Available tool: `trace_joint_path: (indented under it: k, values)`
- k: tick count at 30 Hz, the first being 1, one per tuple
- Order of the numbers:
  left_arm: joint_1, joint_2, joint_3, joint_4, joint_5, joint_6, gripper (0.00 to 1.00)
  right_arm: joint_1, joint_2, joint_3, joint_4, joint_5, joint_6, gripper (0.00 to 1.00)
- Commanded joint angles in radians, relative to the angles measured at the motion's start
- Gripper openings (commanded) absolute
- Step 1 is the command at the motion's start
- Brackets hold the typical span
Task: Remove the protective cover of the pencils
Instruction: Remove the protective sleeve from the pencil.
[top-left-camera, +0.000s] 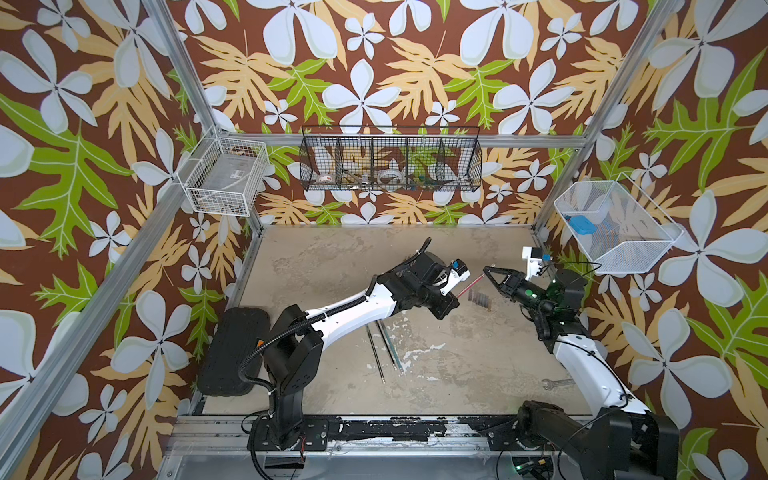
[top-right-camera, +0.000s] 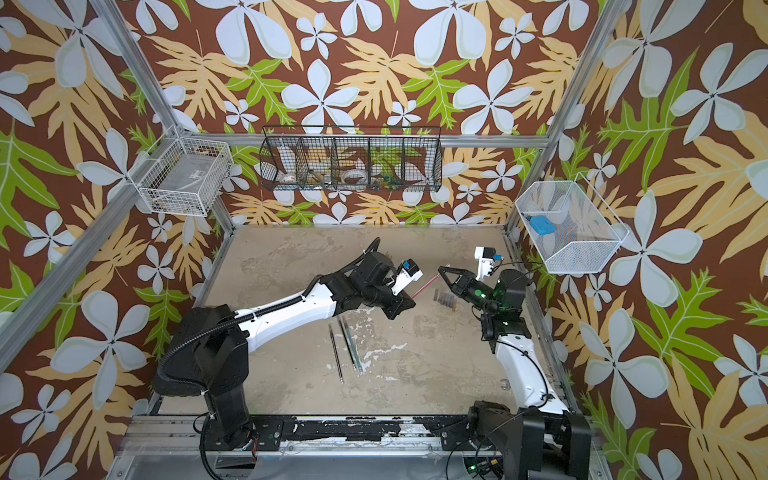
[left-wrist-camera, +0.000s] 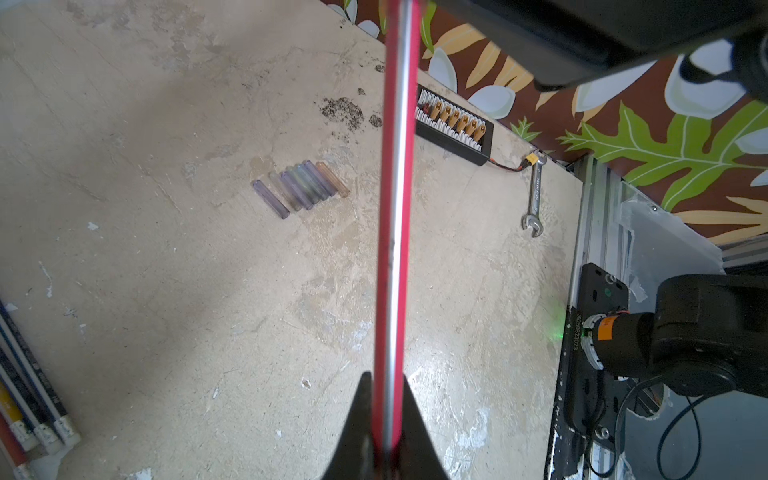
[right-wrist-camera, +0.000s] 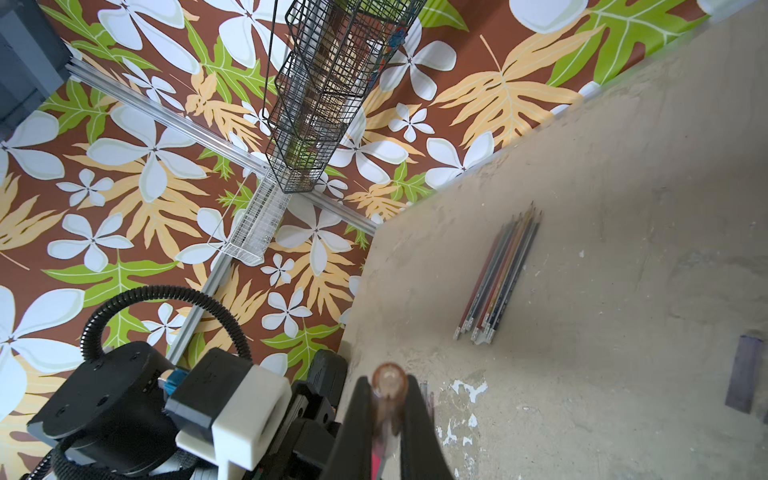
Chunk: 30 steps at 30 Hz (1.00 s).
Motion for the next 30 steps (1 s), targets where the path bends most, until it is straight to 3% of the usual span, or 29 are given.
trace_joint_path:
  k: [1,7,21,23,26,30]
  values:
    - [0.001,0.001,0.003,-0.029,0.008,-0.001,0.0,-0.06,0.024,-0.001,0.085,0.076,0.007,0.0]
    - [0.001,0.005,0.007,-0.03,0.009,-0.005,0.0,-0.116,0.056,0.027,0.104,0.066,0.023,0.0]
    - [0.0,0.01,0.009,-0.032,0.002,-0.012,0.0,-0.133,0.075,0.049,0.085,0.094,0.019,0.0]
    - [0.0,0.009,0.011,-0.037,-0.034,-0.015,0.0,-0.132,0.069,0.074,-0.045,0.164,-0.079,0.0]
    - [0.009,0.01,0.011,-0.033,-0.058,-0.031,0.0,-0.108,0.077,0.111,-0.296,0.385,-0.297,0.0]
    - [0.024,0.011,0.014,-0.03,-0.039,-0.047,0.0,-0.068,0.134,0.101,-0.412,0.655,-0.356,0.0]
